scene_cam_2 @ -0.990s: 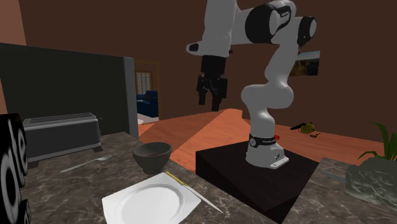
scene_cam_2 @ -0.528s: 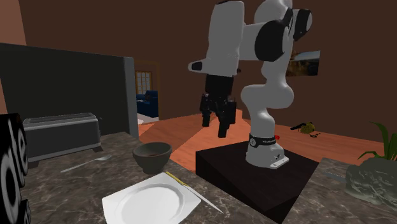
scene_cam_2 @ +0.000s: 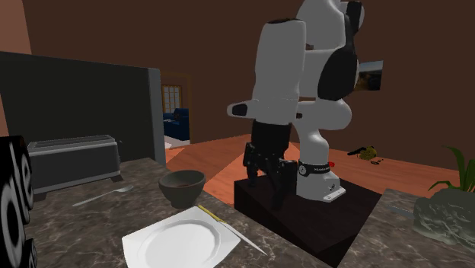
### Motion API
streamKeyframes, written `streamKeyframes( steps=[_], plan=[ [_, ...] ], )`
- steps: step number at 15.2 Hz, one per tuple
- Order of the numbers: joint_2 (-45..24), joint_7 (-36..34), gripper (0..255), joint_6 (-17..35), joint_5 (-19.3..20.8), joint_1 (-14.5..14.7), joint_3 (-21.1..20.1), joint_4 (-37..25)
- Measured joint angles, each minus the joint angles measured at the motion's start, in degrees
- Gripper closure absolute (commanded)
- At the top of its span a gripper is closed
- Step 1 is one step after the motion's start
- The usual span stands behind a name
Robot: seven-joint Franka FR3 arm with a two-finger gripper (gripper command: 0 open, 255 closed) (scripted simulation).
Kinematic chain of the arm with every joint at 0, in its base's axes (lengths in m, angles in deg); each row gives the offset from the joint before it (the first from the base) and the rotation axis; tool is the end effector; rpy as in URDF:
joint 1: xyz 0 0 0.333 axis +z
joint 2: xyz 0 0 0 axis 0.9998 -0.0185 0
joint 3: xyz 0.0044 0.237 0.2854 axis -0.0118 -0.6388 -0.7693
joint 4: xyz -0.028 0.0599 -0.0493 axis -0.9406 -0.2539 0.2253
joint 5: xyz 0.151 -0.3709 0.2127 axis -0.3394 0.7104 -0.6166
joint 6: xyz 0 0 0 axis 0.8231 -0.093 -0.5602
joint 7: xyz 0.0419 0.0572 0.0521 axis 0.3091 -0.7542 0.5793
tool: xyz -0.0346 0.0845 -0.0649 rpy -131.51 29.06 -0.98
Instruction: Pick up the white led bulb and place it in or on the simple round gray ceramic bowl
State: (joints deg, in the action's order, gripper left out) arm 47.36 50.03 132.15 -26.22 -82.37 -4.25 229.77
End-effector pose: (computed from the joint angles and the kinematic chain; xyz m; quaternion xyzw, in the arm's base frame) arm 0.4316 0.2626 0.3499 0.9990 -0.0002 0.0350 0.0294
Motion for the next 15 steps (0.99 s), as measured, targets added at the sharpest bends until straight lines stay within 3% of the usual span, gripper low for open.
streamKeyframes(
  steps=[5, 15],
  plan=[
    [-10.84, -8.3, 0, 4.32, 6.37, 1.09, -2.4, -5.12],
    [-18.02, -13.59, 0, 9.82, 12.79, 2.2, -1.1, -5.65]
  ],
)
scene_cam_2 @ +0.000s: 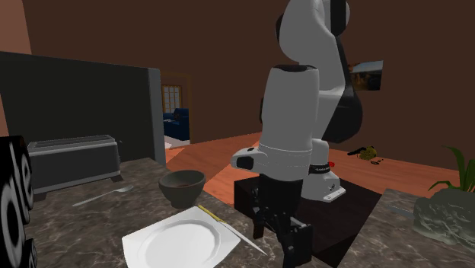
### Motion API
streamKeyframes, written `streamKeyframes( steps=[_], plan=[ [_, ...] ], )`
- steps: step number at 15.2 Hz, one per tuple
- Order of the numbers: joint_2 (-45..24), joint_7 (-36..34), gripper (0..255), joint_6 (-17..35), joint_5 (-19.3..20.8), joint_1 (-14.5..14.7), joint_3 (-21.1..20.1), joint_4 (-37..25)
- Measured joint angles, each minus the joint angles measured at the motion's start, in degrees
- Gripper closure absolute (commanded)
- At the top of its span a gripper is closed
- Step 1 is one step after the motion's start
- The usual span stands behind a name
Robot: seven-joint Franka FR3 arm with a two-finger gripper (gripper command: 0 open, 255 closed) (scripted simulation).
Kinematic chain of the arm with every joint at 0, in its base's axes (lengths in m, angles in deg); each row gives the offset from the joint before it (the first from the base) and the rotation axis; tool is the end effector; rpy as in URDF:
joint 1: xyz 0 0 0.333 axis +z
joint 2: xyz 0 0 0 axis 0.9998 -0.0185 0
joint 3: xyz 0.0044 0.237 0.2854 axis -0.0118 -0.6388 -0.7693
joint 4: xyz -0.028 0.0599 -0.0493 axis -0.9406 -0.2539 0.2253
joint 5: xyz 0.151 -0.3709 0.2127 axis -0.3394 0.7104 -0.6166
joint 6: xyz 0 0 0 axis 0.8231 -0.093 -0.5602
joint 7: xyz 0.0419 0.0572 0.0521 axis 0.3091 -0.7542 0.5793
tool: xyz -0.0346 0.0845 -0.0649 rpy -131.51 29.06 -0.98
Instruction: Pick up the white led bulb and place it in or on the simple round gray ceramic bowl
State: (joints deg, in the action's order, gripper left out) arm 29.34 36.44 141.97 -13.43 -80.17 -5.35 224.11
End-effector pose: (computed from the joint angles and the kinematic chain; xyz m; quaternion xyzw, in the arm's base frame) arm 0.4532 0.3206 0.2581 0.9993 0.0019 0.0326 0.0203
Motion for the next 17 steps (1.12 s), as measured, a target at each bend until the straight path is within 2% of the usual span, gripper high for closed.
streamKeyframes(
  steps=[4, 5, 14, 15, 17],
  plan=[
    [-0.16, -0.13, 0, 0.14, 0.16, 0.04, 0.05, -0.01],
    [-0.16, -0.13, 255, 0.14, 0.16, 0.04, 0.05, -0.01],
    [-0.15, -0.13, 255, 0.13, 0.16, 0.04, 0.05, -0.01],
    [-0.15, -0.13, 0, 0.13, 0.16, 0.04, 0.05, -0.01],
    [-0.53, 1.36, 0, 1.04, -0.59, -0.69, 0.08, -0.16]
  ],
)
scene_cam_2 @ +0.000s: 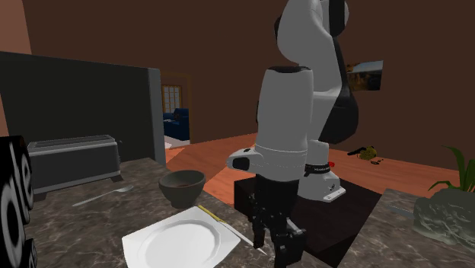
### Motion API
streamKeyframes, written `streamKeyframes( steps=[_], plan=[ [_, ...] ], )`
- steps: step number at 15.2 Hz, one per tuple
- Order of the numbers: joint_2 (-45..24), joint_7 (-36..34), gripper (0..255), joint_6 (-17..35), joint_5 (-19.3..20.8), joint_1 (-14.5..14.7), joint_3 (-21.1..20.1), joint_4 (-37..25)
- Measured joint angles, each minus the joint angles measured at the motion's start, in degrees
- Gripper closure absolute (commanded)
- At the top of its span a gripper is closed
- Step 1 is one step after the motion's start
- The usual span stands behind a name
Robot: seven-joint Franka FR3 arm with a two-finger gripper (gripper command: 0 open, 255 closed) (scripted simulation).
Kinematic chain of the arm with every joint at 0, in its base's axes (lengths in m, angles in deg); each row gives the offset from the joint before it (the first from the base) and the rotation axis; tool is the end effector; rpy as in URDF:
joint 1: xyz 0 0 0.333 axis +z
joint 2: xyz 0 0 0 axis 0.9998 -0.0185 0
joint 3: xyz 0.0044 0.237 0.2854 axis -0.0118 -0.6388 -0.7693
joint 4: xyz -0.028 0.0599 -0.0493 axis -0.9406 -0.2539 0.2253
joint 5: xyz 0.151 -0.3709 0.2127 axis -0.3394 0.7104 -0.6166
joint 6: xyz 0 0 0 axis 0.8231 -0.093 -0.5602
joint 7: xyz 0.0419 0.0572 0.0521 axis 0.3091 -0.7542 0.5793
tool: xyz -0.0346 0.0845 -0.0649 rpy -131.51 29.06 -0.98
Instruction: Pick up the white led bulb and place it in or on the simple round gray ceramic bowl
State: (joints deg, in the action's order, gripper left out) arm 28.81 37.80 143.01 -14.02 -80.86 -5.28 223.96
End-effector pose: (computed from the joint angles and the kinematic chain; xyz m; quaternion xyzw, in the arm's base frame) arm 0.4591 0.3165 0.2562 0.9994 0.0031 0.0331 0.0123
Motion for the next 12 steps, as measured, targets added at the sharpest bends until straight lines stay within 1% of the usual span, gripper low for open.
streamKeyframes(
  steps=[2, 6, 8, 12],
  plan=[
    [-2.5, 4.84, 0, 3.27, -1.99, -2.28, 0.02, -1.18],
    [-8.95, 17.16, 0, 9.32, -7.63, -8.83, -2.02, -4.68],
    [-11.16, 18.74, 0, 10.58, -7.72, -9.5, -1.97, -5.94],
    [-14.5, 17.91, 0, 12.87, -5.96, -7.99, -0.25, -7.07]
  ],
)
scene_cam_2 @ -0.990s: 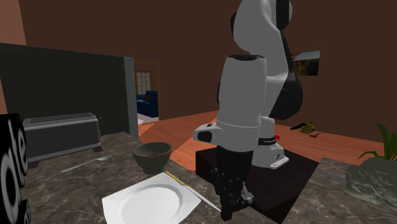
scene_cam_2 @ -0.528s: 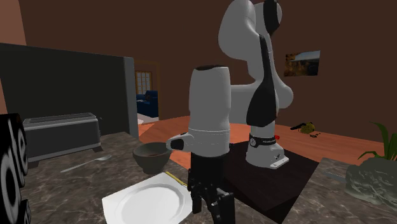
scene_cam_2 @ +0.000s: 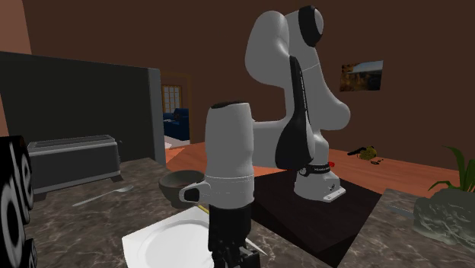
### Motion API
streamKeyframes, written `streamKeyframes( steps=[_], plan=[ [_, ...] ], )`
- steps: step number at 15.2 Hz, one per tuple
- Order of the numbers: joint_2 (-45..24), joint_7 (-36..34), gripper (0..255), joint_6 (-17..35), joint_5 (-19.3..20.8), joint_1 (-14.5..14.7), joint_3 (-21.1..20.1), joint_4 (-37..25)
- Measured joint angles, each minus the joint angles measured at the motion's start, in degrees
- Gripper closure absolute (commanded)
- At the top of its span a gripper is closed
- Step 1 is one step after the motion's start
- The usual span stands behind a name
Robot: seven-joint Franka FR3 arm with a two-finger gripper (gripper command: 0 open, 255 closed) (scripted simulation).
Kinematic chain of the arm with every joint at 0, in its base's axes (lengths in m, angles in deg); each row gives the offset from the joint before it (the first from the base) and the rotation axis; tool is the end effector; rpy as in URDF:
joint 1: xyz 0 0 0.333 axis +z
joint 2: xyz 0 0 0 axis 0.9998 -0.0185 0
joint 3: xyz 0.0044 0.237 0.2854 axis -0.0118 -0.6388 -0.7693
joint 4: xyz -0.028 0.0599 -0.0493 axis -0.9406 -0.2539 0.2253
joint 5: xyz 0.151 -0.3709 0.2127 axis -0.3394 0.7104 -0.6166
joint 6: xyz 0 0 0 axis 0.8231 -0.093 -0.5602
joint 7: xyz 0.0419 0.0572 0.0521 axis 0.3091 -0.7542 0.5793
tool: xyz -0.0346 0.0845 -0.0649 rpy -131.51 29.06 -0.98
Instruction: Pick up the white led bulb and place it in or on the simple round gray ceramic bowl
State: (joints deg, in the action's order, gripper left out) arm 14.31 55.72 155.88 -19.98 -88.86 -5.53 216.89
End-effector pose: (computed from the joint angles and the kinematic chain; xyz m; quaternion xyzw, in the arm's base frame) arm 0.5436 0.2788 0.1954 -0.9944 -0.0327 -0.0427 0.0906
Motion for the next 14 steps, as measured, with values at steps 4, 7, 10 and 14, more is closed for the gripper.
streamKeyframes(
  steps=[4, 7, 10, 14],
  plan=[
    [-1.76, -0.69, 0, 1.16, 1.02, 1.1, 1.14, -0.63],
    [-1.91, -0.77, 0, 1.27, 1.11, 1.22, 1.25, -0.68],
    [-1.91, -0.77, 255, 1.28, 1.11, 1.23, 1.24, -0.69],
    [-1.91, -0.77, 255, 1.28, 1.11, 1.22, 1.25, -0.68]
  ],
)
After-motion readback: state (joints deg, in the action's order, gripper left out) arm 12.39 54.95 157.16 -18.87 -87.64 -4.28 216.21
